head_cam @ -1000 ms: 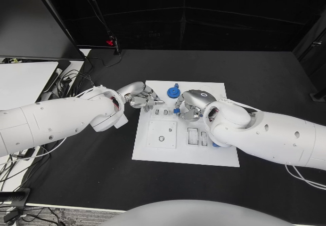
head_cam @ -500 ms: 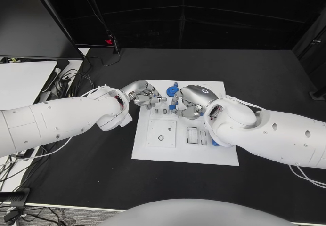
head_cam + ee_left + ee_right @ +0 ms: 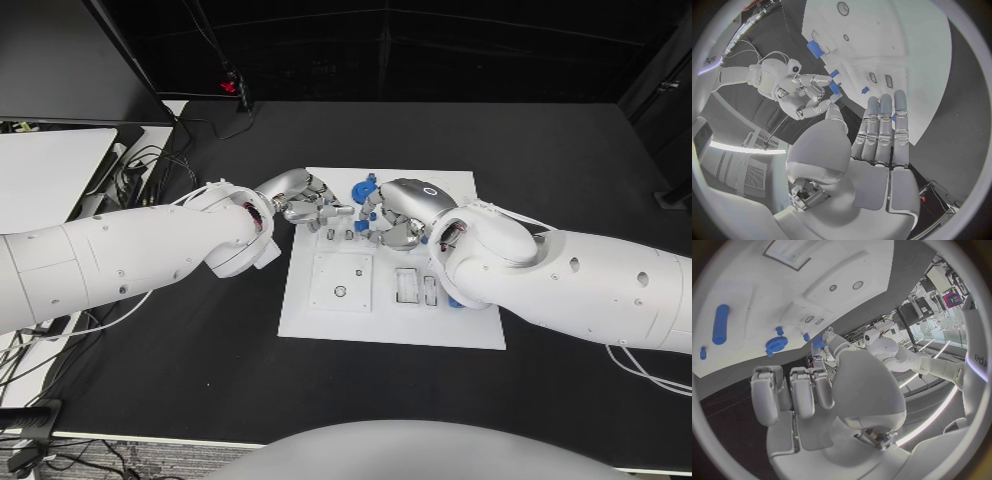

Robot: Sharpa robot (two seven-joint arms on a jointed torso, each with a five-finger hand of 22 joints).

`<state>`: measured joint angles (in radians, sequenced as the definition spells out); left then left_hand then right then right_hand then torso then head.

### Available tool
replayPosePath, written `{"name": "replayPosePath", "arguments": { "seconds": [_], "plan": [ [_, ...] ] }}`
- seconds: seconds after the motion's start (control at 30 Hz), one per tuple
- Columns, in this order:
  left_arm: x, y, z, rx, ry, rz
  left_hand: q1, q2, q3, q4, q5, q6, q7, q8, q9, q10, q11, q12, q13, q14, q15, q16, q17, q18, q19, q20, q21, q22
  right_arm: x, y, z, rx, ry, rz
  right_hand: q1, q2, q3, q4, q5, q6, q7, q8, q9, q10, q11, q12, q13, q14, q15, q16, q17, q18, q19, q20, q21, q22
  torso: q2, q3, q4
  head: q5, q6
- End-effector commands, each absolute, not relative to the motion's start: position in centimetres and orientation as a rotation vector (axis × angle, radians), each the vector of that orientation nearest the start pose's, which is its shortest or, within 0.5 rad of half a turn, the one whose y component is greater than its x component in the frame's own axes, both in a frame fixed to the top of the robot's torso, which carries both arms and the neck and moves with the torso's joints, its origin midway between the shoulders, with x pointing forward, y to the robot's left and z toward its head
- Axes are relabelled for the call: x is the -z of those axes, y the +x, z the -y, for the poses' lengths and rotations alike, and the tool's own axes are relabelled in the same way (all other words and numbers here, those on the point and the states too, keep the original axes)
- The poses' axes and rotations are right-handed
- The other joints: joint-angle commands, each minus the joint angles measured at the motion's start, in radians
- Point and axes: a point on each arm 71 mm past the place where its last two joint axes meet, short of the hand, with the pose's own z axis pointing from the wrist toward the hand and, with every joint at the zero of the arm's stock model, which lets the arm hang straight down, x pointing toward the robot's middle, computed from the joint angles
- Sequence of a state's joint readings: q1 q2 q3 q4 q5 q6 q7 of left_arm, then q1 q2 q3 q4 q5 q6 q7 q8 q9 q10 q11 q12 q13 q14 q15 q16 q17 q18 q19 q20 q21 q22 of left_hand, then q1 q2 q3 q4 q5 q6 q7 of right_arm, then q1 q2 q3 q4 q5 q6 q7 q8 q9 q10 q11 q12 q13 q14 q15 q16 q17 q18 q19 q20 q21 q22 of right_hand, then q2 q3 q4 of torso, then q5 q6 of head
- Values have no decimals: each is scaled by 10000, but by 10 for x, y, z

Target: Assemble the parts on the task board

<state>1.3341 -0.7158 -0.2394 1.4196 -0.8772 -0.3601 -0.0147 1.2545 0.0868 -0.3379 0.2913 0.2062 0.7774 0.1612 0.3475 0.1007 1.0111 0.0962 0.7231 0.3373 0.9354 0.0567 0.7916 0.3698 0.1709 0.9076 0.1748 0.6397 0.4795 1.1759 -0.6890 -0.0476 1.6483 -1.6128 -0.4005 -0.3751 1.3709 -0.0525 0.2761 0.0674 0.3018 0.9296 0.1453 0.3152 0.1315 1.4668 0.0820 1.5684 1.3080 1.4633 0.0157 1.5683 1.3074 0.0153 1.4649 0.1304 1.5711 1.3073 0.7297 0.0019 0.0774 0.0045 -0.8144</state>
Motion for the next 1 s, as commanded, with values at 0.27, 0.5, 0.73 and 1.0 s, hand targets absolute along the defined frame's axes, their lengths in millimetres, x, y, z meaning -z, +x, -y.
{"name": "replayPosePath", "arguments": {
  "seconds": [0.27, 0.5, 0.73, 1.0],
  "plan": [
    [199, 503, -170, 9061, -2231, -18394, -117, -266, 152, 8, -64, -73, 25, 35, 11, -15, 31, 18, 27, 33, 40, -50, 12, 107, 24, -1, -70, 25, 178, 451, 99, -6653, -1807, -15875, -104, -24, 38, -35, -45, 37, 28, -56, 0, 1040, -38, 24, 2628, 1075, -59, 25, 2634, -153, 1059, -95, -3, 2635, -6, 0, 18, -18, -21],
    [200, 503, -169, 9057, -2208, -18487, 148, -473, 584, -14, -26, -69, 19, 48, 21, -33, 23, 22, 52, 29, 40, -50, 22, 112, 29, 6, -96, 46, 176, 450, 98, -6777, -1736, -15693, -105, -21, 42, -36, -46, 32, 33, -88, -12, 1040, -34, 24, 2628, 1075, -59, 25, 2634, -153, 1059, -96, -3, 2635, -8, -2, 6, -7, -39],
    [202, 504, -168, 9034, -2190, -18615, 444, -597, 789, -34, 7, -87, 15, 49, 24, -46, 16, 8, 56, 23, 39, -55, 26, 113, 34, 8, -115, 61, 175, 450, 98, -6839, -1669, -15576, -105, -21, 42, -36, -46, 32, 33, -88, -12, 1040, -34, 24, 2628, 1075, -59, 25, 2634, -153, 1059, -96, -3, 2635, -5, 2, 12, -23, -46],
    [202, 505, -168, 8932, -2241, -18676, 1070, -583, 1033, -64, 146, -74, -12, 72, 37, -42, -22, -51, 32, 31, 20, -56, 31, 116, 49, -1, -139, 86, 175, 449, 98, -6909, -1654, -15488, -102, -18, 46, -38, -40, 33, 35, -105, -18, 1040, -33, 24, 2628, 1075, -58, 25, 2634, -153, 1059, -96, -3, 2635, -7, -1, 1, -16, -64]
  ]
}}
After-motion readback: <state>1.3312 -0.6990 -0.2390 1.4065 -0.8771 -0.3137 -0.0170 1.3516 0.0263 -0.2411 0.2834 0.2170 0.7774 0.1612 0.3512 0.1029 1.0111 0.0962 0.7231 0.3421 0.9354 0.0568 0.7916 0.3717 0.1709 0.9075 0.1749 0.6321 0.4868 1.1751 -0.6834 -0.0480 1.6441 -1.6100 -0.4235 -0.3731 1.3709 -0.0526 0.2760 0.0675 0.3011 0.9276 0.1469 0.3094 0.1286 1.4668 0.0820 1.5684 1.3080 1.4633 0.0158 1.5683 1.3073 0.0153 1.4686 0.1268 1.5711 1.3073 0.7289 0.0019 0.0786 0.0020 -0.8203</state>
